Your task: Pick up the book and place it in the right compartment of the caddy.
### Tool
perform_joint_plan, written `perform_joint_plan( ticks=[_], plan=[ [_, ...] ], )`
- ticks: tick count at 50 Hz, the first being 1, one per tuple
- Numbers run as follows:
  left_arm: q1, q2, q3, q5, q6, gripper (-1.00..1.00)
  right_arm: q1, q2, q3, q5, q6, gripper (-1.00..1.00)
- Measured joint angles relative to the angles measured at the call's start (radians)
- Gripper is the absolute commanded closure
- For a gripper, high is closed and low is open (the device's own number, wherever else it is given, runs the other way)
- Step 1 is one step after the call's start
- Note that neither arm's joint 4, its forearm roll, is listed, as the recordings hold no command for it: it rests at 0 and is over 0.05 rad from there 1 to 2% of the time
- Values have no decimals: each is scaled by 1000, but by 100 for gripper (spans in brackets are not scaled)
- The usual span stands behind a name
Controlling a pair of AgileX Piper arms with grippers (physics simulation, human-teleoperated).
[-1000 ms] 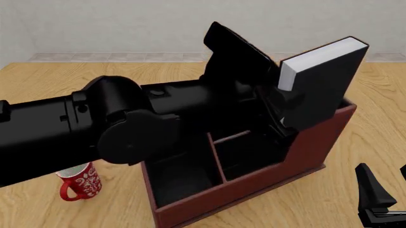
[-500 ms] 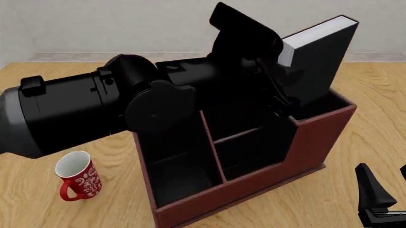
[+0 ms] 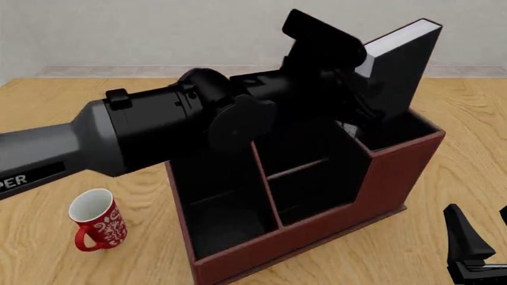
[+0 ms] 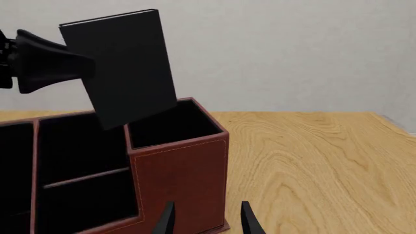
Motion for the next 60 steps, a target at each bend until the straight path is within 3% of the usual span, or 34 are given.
perform_joint_plan(
  ticks=[39,60],
  plan=[
    [39,182,-204,48,4,100,0,0,0,0,0,-100],
    [52,239,-215,12,-35,100,0,0,0,0,0,-100]
  ],
)
